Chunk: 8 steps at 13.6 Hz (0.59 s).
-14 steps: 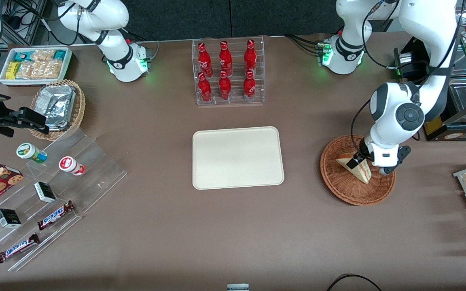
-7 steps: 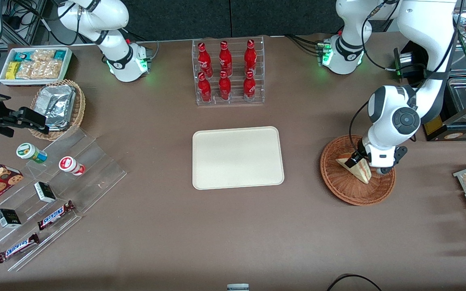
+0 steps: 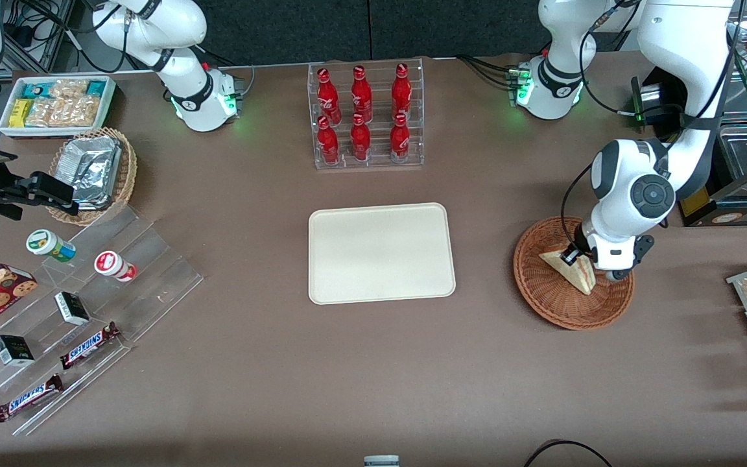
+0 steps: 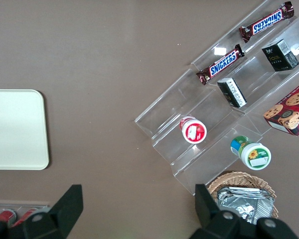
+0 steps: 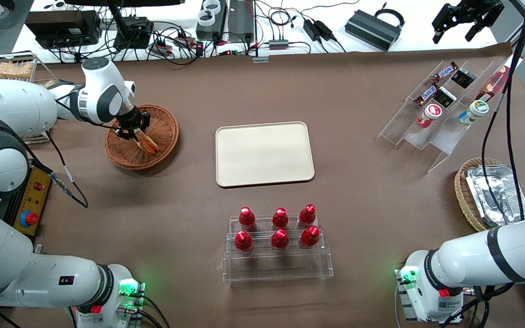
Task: Place sandwich from basket to tray
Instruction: 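Lower the open left gripper around the wrapped sandwich wedge, then close the left gripper on the sandwich and lift it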
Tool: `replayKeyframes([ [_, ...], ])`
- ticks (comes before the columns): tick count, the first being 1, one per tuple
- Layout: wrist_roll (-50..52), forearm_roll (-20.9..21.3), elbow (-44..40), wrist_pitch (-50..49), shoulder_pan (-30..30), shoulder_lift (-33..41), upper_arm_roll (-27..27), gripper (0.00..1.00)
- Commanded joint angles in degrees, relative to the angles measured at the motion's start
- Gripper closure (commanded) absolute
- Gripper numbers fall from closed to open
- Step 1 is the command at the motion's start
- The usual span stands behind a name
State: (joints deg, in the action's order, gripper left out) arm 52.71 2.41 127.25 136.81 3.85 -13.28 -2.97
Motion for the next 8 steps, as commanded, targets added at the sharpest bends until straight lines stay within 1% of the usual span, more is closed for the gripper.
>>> replayKeyframes([
  [1,1.0,-0.1,-4.8,-7.2,0.5,0.9,0.0,0.88],
  [3,0.9,0.2,-9.6,-15.1,1.1,1.3,-0.4,0.88],
  [6,0.6,0.2,-15.7,-23.6,4.7,1.9,-0.4,0.88],
  [8,0.8,0.0,-19.4,-27.9,8.5,1.6,-0.5,0.88],
])
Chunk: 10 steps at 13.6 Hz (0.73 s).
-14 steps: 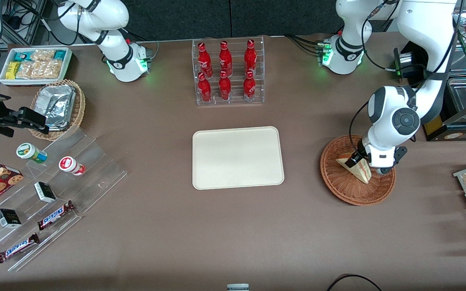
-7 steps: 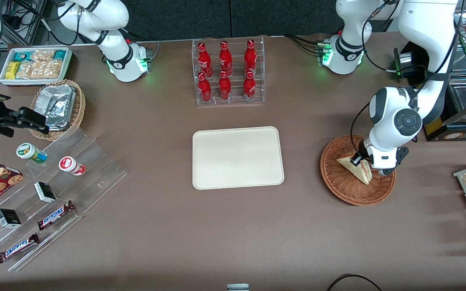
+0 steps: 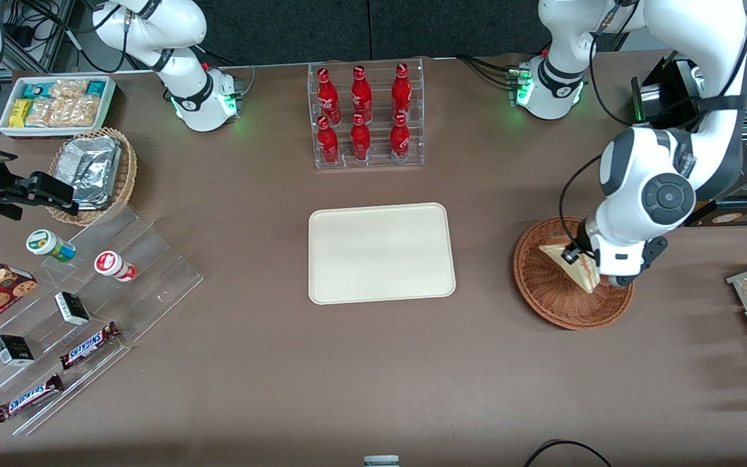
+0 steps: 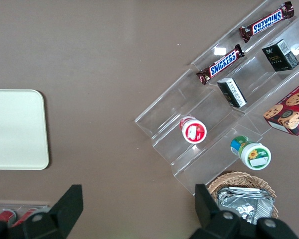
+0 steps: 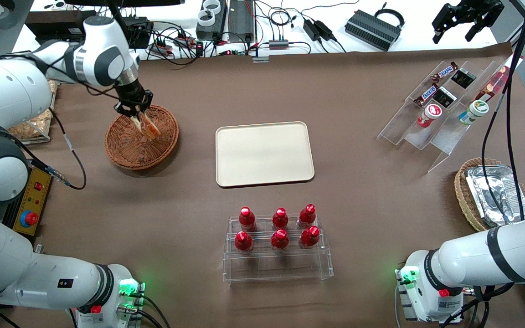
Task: Place sandwich from basket to tray
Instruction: 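Close the left gripper on the sandwich and lift it, then carry the sandwich with the left gripper over the white tray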
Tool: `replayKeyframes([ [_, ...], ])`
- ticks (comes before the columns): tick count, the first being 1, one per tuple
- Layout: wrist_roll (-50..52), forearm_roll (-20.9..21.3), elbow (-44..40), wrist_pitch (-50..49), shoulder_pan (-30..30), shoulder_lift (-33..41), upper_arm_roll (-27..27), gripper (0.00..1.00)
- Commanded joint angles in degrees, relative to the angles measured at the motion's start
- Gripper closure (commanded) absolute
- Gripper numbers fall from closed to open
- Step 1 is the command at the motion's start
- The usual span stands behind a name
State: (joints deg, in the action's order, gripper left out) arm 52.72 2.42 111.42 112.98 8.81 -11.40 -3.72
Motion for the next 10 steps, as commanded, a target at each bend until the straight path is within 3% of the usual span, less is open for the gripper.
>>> replayKeyframes([
  [1,0.9,-0.3,-5.4,-5.2,5.6,-0.5,0.3,0.88],
  [6,1.2,-1.7,-12.4,-6.2,16.4,-5.0,0.3,0.88],
  [10,6.5,-1.7,-23.2,-6.2,24.8,-15.6,0.3,0.87],
])
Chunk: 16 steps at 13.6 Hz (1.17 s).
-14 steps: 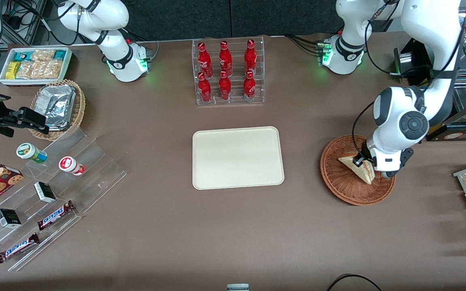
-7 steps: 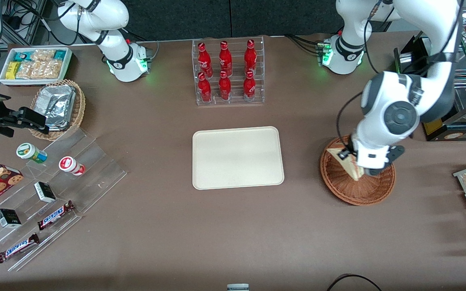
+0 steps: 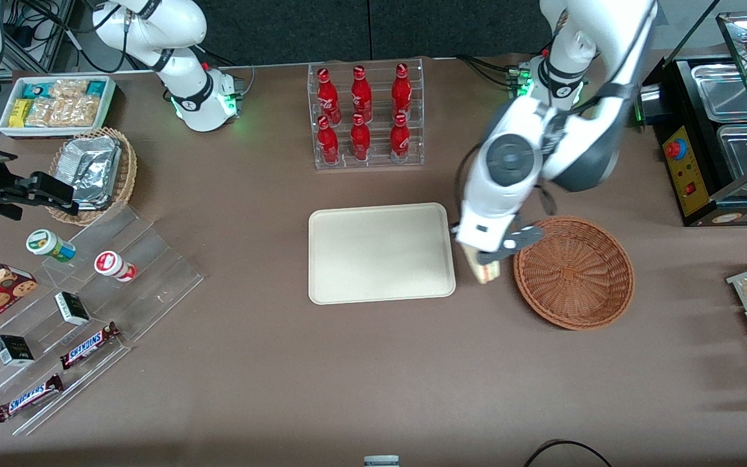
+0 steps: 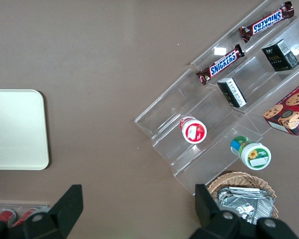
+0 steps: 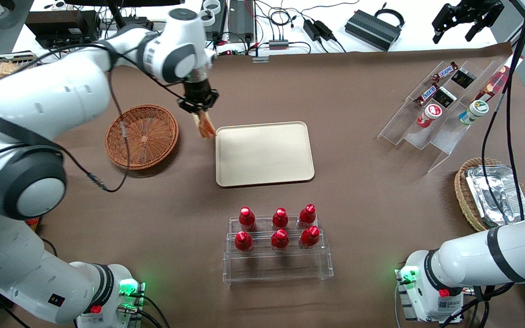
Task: Place sandwich from basket to tray
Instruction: 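Carry the sandwich with the left gripper over the white tray, then lower the sandwich onto the tray and open the left gripper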
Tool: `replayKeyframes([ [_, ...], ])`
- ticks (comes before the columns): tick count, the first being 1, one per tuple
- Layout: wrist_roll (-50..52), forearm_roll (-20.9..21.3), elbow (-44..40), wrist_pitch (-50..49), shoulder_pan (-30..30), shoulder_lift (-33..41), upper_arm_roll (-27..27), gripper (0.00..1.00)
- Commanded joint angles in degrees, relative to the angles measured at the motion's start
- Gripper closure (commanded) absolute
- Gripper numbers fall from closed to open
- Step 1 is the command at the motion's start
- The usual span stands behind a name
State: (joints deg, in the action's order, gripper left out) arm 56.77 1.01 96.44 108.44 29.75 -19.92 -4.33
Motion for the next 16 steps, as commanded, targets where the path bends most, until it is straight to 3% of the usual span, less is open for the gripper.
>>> replayKeyframes([
  [1,2.9,-0.4,-10.3,-1.7,5.9,-9.6,0.9,0.87],
  [8,1.9,-0.1,-17.3,2.2,14.8,-20.1,0.9,0.87],
  [16,-1.1,0.2,-17.4,7.1,16.9,-23.7,0.9,0.85],
])
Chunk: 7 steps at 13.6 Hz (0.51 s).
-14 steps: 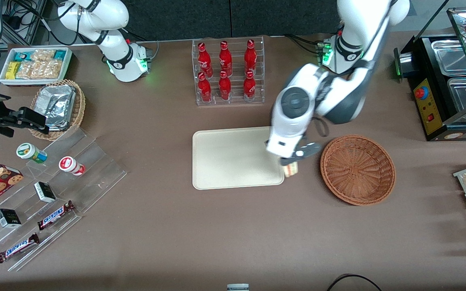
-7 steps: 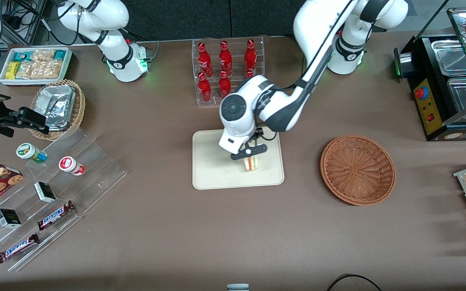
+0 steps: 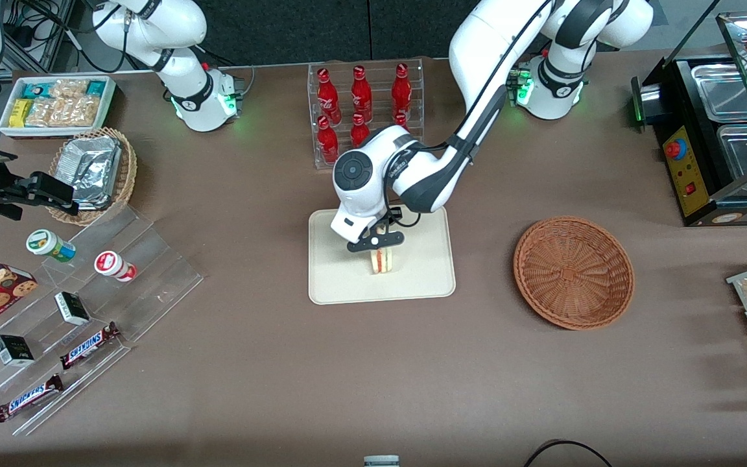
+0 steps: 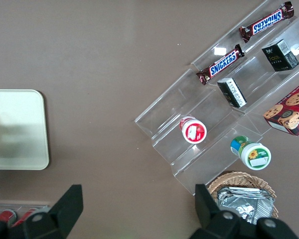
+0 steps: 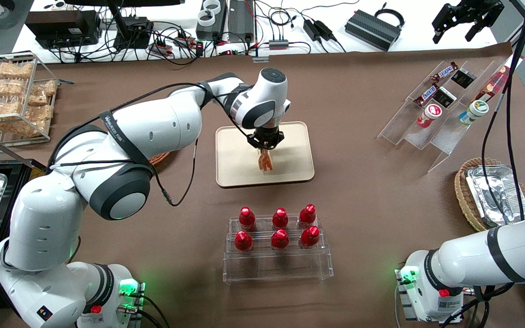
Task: Place sandwich from basket to tray
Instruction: 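Lower the sandwich onto the tray and open the left gripper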
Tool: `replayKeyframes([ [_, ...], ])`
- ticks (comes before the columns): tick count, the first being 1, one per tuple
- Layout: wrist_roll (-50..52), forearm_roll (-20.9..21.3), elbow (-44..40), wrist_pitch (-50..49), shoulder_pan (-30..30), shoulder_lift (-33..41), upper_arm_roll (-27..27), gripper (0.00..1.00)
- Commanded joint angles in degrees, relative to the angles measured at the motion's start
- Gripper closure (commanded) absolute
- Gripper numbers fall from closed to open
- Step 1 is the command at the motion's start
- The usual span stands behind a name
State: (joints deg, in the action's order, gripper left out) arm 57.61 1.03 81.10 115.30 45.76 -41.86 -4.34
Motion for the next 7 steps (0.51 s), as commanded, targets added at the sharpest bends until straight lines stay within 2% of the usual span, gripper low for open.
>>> replayKeyframes([
  [1,-2.1,0.3,-2.2,0.3,1.0,-2.2,0.9,0.84],
  [2,-2.1,0.3,-2.2,0.3,1.4,-2.4,1.0,0.82],
  [3,-2.2,0.3,-2.2,0.3,1.6,-2.5,1.0,0.56],
  [4,-2.5,0.4,-2.2,0.3,1.5,-2.6,1.1,0.01],
  [7,-2.3,0.1,-2.6,-0.7,1.3,-1.4,1.2,0.00],
])
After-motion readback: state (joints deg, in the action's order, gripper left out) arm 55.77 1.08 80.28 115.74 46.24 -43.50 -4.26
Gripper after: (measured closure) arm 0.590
